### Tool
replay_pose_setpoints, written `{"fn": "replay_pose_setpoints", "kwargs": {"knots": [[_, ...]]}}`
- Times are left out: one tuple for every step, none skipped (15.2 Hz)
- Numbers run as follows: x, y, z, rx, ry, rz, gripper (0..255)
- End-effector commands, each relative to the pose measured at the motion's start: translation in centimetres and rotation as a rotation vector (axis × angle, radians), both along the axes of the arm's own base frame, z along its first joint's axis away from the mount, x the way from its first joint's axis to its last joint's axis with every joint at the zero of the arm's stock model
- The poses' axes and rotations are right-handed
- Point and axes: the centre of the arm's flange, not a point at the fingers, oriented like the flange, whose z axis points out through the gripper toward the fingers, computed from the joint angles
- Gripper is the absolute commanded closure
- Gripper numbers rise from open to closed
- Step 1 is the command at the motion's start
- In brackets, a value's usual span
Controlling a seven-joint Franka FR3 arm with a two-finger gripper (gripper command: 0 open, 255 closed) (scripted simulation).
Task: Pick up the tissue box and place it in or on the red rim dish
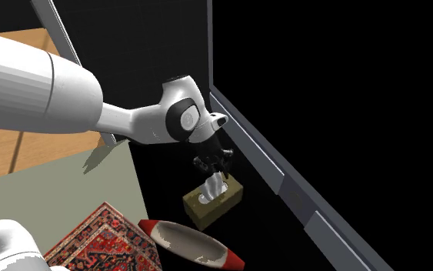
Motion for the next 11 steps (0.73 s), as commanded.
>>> {"fn": "replay_pose_setpoints", "kwargs": {"knots": [[-0.1,0.1,-0.3,0.001,0.006,0.002,255],[-0.1,0.1,-0.3,0.001,0.006,0.002,255],[-0.1,0.1,-0.3,0.001,0.006,0.002,255],[-0.1,0.1,-0.3,0.001,0.006,0.002,255],[-0.1,0.1,-0.4,0.001,0.006,0.002,255],[-0.1,0.2,-0.3,0.001,0.006,0.002,255],[-0.1,0.2,0.3,0.002,0.006,0.002,255],[-0.1,0.2,0.8,0.001,0.006,0.002,255],[-0.1,0.2,1.3,0.001,0.006,0.002,255],[-0.1,0.2,1.8,0.001,0.006,0.002,255],[-0.1,0.2,2.4,0.001,0.006,0.002,255]]}}
